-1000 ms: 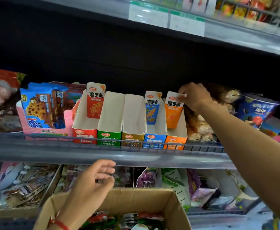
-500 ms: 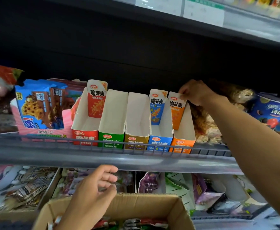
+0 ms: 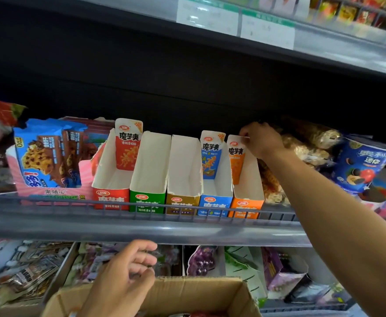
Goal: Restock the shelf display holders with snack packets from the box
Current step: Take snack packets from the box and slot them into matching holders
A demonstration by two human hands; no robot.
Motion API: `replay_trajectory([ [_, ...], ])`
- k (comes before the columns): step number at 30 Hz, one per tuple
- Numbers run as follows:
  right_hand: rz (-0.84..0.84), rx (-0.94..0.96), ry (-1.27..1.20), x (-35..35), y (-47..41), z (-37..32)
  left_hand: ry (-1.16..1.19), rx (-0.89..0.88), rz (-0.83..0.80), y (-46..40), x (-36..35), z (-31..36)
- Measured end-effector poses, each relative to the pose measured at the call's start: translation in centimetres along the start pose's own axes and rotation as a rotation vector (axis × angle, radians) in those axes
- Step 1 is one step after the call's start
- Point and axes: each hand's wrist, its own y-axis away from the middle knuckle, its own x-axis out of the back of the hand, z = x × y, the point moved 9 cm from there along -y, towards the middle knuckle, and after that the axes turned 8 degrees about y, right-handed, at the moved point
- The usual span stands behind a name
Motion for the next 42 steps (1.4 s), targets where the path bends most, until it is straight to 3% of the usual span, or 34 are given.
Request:
replay_trajectory([
  [12,0.092,-0.001,0.018,0.4,2.0,-0.4,-0.078,-0.005,-0.008,0.6,0.5,-0.1],
  [18,0.337,0.112,-0.149,3.8,10.0,-1.5,-0.318,-0.086,-0.084,2.2,-0.3,0.0],
  [24,0.082,0.206,-0.172,-0.6,17.1,-2.2,-0.365,-0.106,-0.092,3.7,-0.5,-0.6],
  [31,0.032,0.217,-0.187,-1.4,18.8,-4.0,-0.342,-0.110,-0.048,4.5,-0.1,-1.2],
  [34,0.153,0.243,-0.141,0.6,20.7,-4.8,-0.408,-0.101,-0.082,4.8,-0.1,-2.2],
  [36,0.195,0.362,-0.326,1.3,23.9,-6.9,-0.507,-0.082,-0.166,5.1,-0.7,-3.4],
  [37,0.124,0.446,-0.433,0.5,25.9,-8.4,-0.567,-0.065,-0.226,5.3,-1.1,-4.1],
  [39,-0.208,0.613,-0.485,-3.7,30.6,-12.3,-0.671,-0.039,-0.341,5.7,-2.0,-5.2],
  [42,-0.695,0.749,-0.155,-12.2,37.5,-15.7,-0.759,-0.024,-0.446,6.4,-2.9,-6.1],
])
